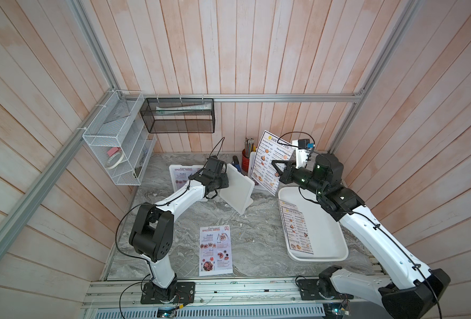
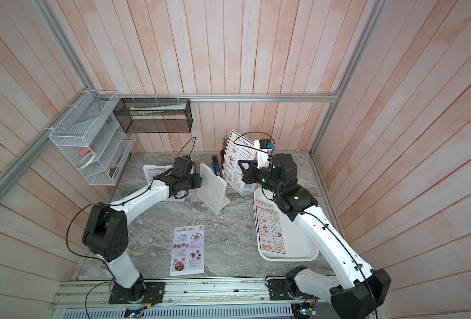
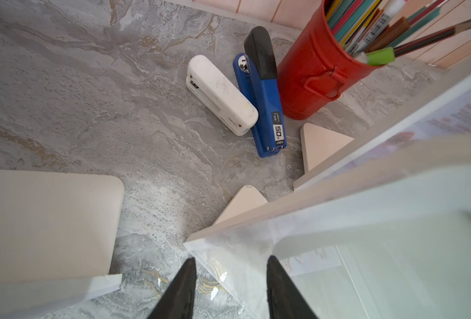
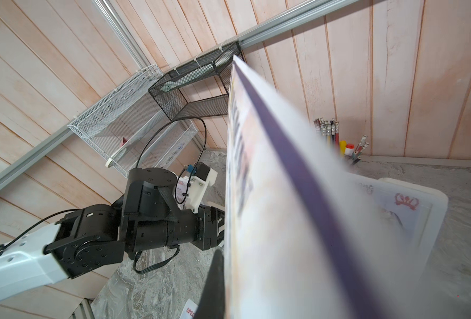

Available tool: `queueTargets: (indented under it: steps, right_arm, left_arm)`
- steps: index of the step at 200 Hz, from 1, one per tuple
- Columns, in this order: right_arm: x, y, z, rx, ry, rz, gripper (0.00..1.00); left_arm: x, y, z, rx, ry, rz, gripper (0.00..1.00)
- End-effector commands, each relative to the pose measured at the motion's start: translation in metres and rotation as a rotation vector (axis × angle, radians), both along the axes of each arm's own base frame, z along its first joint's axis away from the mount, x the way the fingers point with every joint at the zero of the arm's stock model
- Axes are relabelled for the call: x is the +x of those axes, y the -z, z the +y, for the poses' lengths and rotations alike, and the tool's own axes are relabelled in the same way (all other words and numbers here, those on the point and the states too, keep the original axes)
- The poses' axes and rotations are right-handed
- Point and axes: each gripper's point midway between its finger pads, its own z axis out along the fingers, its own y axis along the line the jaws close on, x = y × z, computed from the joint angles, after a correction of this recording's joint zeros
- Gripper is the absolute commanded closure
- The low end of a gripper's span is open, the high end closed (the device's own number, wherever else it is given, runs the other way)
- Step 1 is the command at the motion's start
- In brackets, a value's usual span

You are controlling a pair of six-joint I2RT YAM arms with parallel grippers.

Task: Replace the menus in the menu holders
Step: Adjust the menu holder at the center of the board, then insert the menu into the menu holder.

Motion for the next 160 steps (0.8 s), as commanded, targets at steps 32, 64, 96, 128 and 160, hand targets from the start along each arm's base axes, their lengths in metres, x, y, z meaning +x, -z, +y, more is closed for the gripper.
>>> queueTargets:
  steps: [32, 64, 96, 128, 160]
  right_arm:
    - [0.011, -0.004, 0.009, -0.023, -0.007, 0.009, 0.96]
    - [0.013, -0.008, 0.007, -0.036, -0.035, 0.002, 0.96]
    - [0.013, -0.006, 0.003, 0.0, -0.108, 0.016, 0.96]
    - [0.012, -0.001, 0.004, -0.002, -0.156, 0.023, 0.96]
    - [0.014, 0.004, 0.005, 0.0, -0.194, 0.03, 0.96]
  left_arm:
    - [-0.023, -0.064, -0.002, -0.039, 0.054, -0.103, 0.52]
    - [-0.052, -0.081, 0.004, -0.047, 0.065, -0.109, 0.52]
    - [-0.078, -0.071, 0.007, -0.035, 0.063, -0.075, 0.52]
    - [-0.095, -0.055, 0.012, -0.028, 0.053, -0.036, 0.52]
    - [-0.105, -0.039, 0.016, -0.012, 0.051, 0.0, 0.53]
